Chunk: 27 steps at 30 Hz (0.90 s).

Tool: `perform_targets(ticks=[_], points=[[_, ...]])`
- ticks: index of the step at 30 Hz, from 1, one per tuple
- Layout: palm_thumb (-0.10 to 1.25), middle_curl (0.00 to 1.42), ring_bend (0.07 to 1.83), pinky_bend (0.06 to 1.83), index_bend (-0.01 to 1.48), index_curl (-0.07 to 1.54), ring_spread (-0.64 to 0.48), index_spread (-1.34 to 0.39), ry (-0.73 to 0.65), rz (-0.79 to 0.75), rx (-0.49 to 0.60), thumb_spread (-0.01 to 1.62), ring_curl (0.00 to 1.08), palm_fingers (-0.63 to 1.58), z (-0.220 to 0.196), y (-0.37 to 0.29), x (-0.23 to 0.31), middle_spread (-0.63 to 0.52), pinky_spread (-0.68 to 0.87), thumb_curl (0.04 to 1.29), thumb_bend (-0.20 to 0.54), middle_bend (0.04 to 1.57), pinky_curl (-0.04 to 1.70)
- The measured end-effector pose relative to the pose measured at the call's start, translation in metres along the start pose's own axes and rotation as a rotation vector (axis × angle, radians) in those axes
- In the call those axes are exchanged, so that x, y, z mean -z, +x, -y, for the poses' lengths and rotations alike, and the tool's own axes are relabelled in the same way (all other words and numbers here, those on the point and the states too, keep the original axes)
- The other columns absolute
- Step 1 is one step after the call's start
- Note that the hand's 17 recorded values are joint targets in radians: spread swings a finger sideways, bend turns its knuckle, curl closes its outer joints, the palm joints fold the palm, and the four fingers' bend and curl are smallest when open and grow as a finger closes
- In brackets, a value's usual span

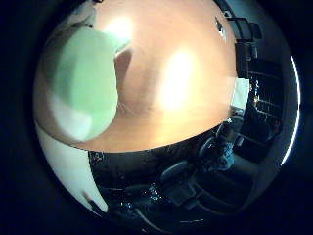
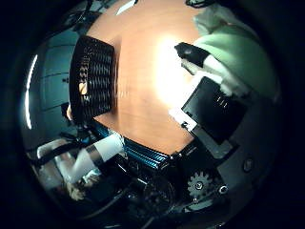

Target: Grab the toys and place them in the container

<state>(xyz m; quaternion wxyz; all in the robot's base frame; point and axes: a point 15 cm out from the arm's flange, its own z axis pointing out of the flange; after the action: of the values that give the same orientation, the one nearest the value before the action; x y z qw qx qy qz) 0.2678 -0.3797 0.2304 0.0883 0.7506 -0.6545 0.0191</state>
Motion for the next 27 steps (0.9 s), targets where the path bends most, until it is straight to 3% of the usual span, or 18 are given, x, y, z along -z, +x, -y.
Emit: perform_targets(ticks=[11, 27], points=[[1.04, 0.86, 1.35, 1.21, 1.03, 0.88, -0.24, -0.29, 0.093, 0.004, 0.042, 0.66, 0.75, 1.04, 0.003, -0.070, 0.145, -0.17, -0.22, 0.76, -0.018, 1.31, 0.89], [1.03, 0.87, 1.31, 1.12, 0.99, 0.93, -0.25, -0.29, 0.313, 0.116, 0.287, 0.62, 0.80, 1.05, 0.077, -0.308, 0.278, -0.16, -0.24, 0.85, -0.020, 1.29, 1.02]])
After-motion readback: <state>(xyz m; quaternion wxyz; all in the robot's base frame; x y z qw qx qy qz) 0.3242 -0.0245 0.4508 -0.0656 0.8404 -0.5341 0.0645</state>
